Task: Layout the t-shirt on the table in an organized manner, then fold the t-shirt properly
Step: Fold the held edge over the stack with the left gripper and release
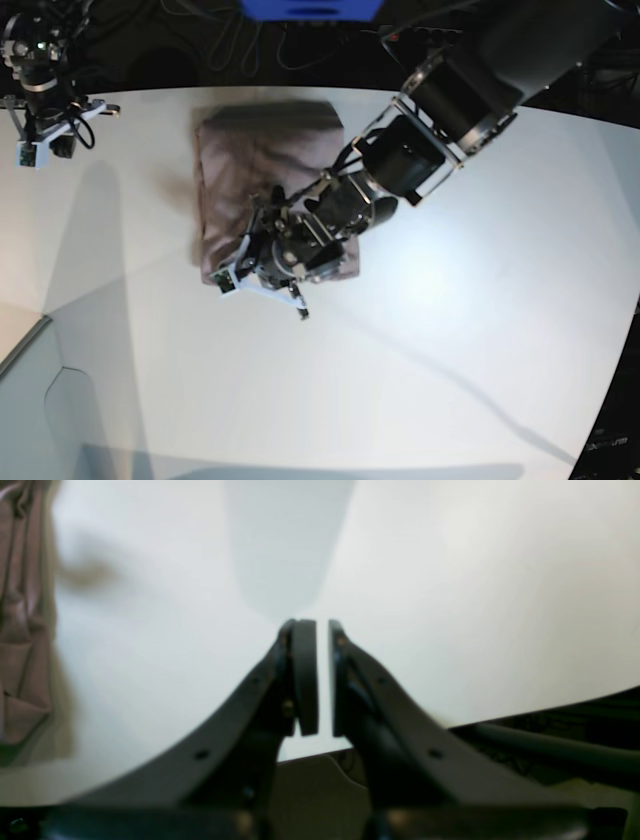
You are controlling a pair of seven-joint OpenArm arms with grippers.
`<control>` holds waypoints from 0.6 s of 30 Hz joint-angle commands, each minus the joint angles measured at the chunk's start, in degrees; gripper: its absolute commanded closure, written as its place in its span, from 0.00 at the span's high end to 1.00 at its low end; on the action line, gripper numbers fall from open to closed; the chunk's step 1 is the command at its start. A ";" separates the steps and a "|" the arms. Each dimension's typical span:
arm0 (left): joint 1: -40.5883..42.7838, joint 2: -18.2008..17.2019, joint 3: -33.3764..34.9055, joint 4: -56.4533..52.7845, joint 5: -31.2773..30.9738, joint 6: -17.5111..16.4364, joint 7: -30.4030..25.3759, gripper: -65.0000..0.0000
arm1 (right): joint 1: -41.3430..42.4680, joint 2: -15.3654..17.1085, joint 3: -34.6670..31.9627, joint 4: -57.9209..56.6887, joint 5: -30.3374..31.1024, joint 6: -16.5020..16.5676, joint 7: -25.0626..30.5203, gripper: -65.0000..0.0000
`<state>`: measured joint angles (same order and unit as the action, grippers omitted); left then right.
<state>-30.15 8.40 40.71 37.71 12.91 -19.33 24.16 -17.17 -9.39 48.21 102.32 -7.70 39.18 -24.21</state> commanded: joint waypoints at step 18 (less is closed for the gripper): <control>-0.93 0.60 0.30 0.75 0.32 -0.49 0.23 0.00 | 0.07 0.39 -0.07 0.75 0.89 0.82 1.31 0.05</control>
<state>-30.17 8.40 40.95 37.82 13.13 -19.33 24.21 -17.17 -9.39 48.05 102.32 -7.68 39.18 -24.21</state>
